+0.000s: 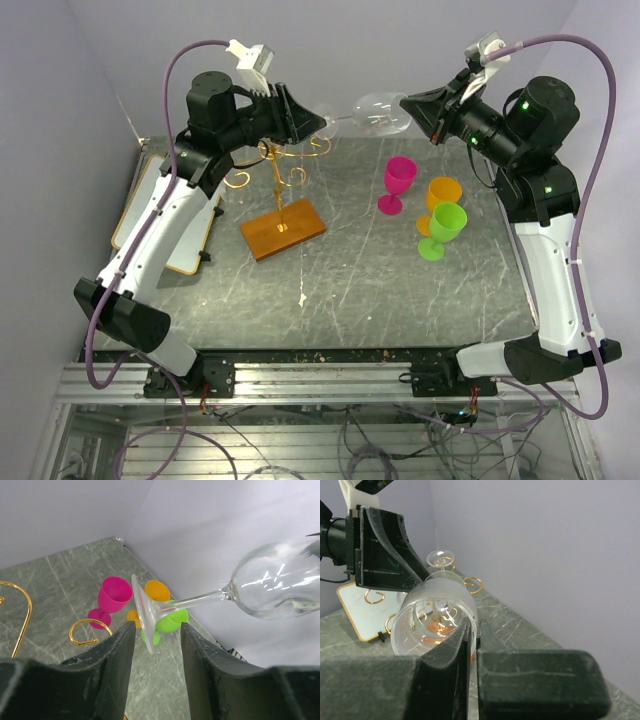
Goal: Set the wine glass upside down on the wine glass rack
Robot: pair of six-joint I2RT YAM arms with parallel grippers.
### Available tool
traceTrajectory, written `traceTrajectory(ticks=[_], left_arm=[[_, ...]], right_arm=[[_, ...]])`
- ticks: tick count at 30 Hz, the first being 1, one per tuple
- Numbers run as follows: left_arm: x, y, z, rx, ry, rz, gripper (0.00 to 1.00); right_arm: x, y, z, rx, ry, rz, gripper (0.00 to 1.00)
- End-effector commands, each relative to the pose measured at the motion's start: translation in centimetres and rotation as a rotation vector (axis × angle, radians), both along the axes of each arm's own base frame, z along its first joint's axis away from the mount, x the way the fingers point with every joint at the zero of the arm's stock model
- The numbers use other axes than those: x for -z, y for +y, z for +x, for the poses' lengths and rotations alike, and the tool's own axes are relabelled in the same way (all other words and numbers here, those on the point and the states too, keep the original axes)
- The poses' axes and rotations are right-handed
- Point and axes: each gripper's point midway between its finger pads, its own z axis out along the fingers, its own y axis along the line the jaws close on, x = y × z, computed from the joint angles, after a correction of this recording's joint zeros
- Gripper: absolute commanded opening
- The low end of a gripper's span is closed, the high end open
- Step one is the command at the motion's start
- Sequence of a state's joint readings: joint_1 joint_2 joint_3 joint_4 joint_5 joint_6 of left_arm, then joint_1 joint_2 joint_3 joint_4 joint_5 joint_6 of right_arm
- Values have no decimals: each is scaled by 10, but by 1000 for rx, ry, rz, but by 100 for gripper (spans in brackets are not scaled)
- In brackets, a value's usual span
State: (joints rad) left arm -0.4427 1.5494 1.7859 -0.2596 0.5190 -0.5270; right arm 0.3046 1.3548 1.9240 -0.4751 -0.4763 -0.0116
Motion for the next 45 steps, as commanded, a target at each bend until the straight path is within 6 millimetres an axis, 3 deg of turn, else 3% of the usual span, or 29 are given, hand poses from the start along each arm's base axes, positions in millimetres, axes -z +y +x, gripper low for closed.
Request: traceTrajectory(ticks=[1, 13, 21, 27, 33, 40, 45], left_arm=[[-12, -4, -2, 14, -51, -28, 49], [-5, -3, -1, 8, -55, -3, 33], [-3, -6, -2, 25, -46, -10, 7], [-6, 4, -1, -25, -64, 9, 7], [-16, 15, -9, -43, -101, -6, 7], [-25, 35, -5, -89, -111, -13, 7], [-33, 62, 7, -186, -126, -6, 7]], right_arm=[[-32, -2, -16, -21, -89, 44, 0], [-28, 0, -10, -22, -92, 31, 0], [-20, 5, -15, -69, -91, 13, 0], [-7, 8, -22, -105, -94, -30, 0], [4, 6, -24, -101, -94, -66, 24], [6, 0, -27, -79, -97, -77, 41], [1, -16, -26, 8, -114, -88, 51]])
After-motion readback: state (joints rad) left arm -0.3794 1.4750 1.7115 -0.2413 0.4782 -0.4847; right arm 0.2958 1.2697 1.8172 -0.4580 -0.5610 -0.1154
